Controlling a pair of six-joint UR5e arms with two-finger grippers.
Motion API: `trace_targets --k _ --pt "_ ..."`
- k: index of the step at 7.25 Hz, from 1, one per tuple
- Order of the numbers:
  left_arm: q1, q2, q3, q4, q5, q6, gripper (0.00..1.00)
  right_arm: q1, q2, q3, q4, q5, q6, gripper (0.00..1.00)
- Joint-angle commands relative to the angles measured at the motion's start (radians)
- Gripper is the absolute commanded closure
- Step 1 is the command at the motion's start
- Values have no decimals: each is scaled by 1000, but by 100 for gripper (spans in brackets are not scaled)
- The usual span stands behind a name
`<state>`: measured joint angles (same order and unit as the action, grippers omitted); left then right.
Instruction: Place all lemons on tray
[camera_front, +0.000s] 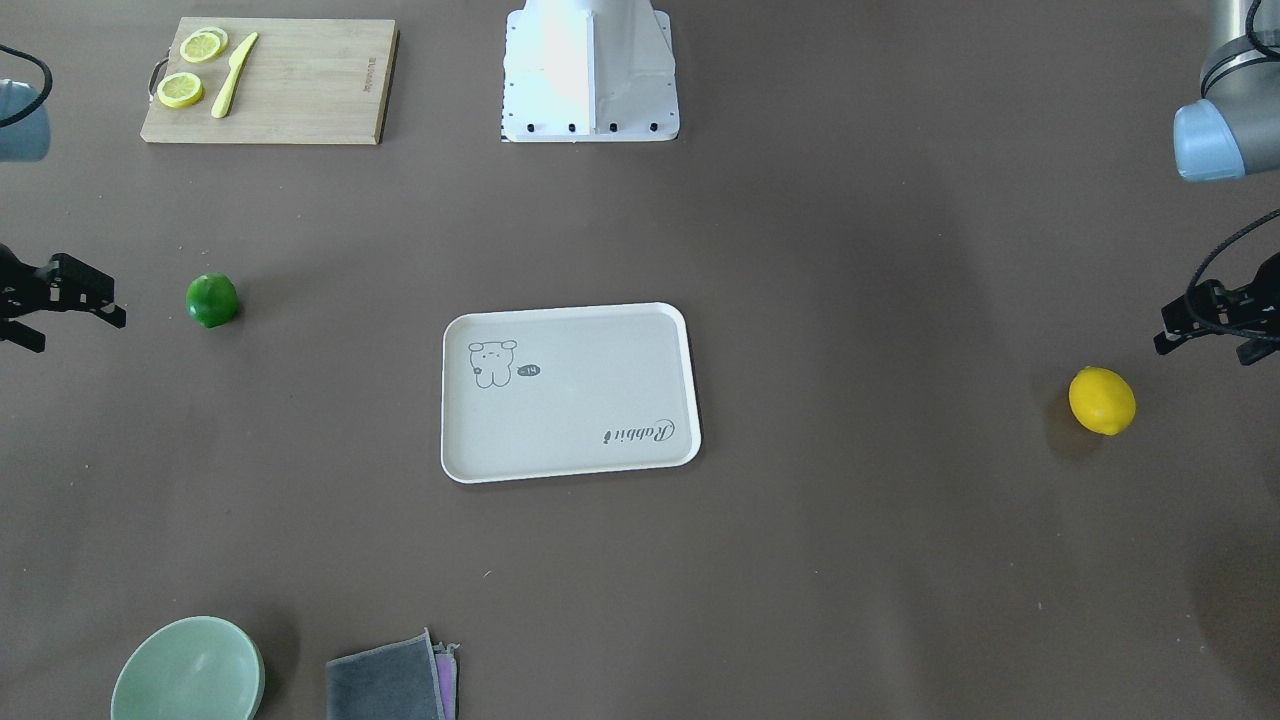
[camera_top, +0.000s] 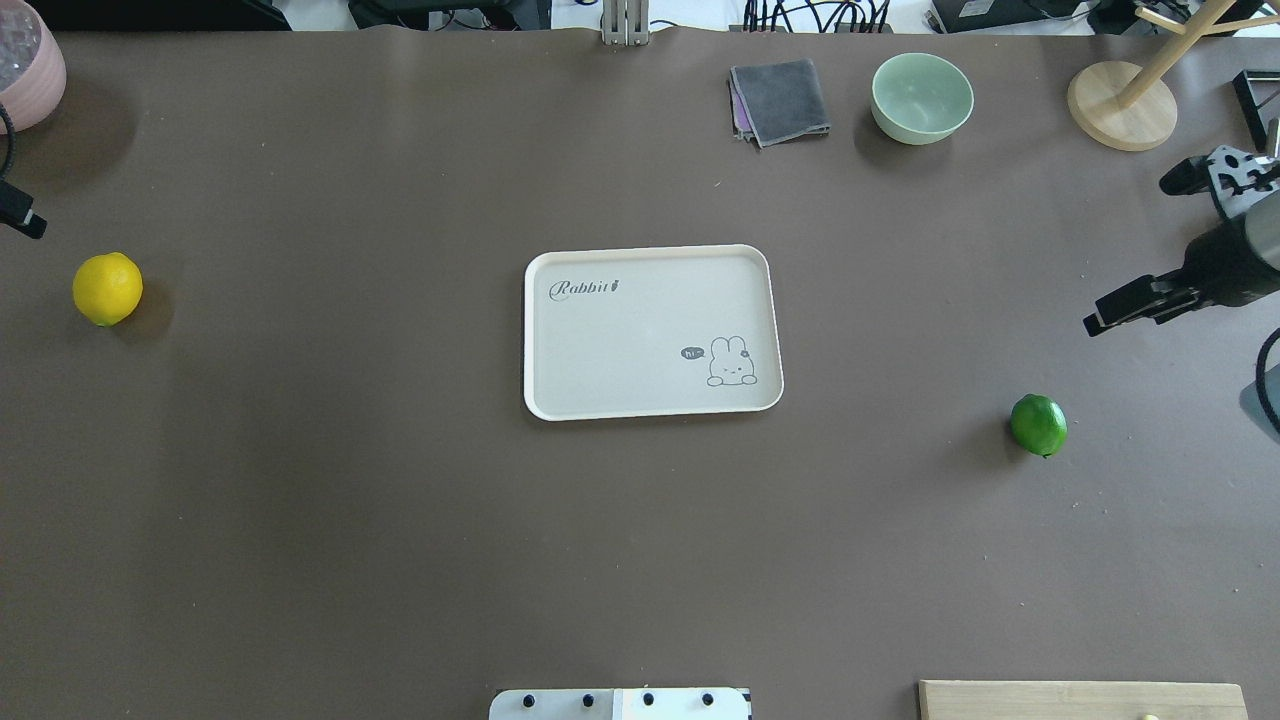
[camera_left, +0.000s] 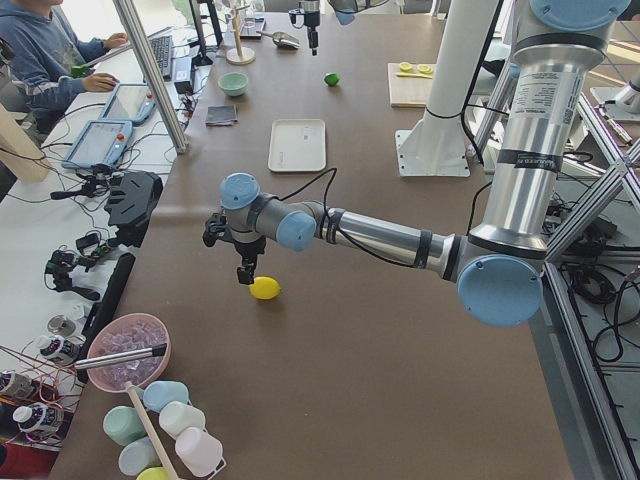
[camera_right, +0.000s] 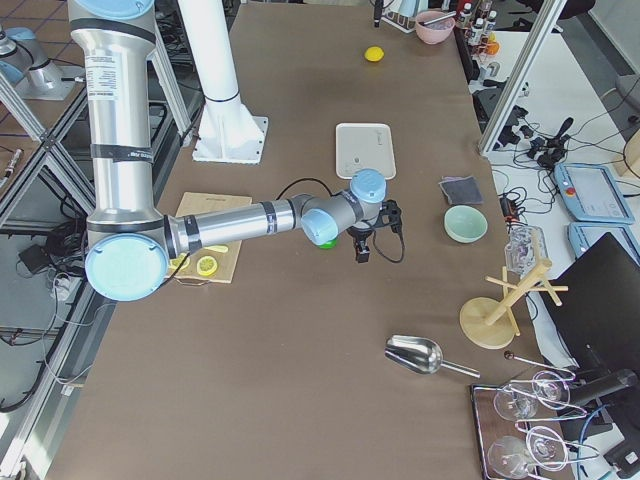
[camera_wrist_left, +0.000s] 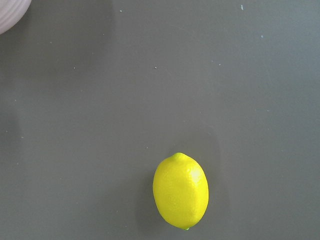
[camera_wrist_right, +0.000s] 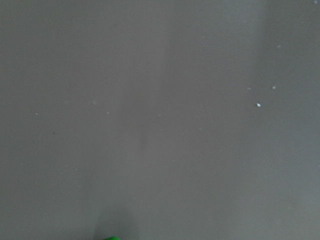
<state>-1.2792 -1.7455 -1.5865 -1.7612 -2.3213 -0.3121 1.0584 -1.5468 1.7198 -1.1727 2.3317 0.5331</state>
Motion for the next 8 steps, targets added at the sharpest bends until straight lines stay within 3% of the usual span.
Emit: trace_targets --k 1,3,4,6,7,8 --pt "32 -54 57 -9 11 -53 3 -147 14 -6 92 -74 186 1" --pt "44 -57 59 -11 23 -70 3 -196 -13 -6 96 -74 196 4" --pt "46 -60 56 -11 23 -94 3 -201 -47 6 96 -65 196 11" --pt "55 -66 78 -12 23 -98 3 -227 -59 6 96 -57 197 36" --pt "55 -77 104 -14 23 -93 3 -233 -61 6 96 -46 197 94" --pt "57 -84 135 -26 23 -99 3 -235 -49 12 96 -45 197 100"
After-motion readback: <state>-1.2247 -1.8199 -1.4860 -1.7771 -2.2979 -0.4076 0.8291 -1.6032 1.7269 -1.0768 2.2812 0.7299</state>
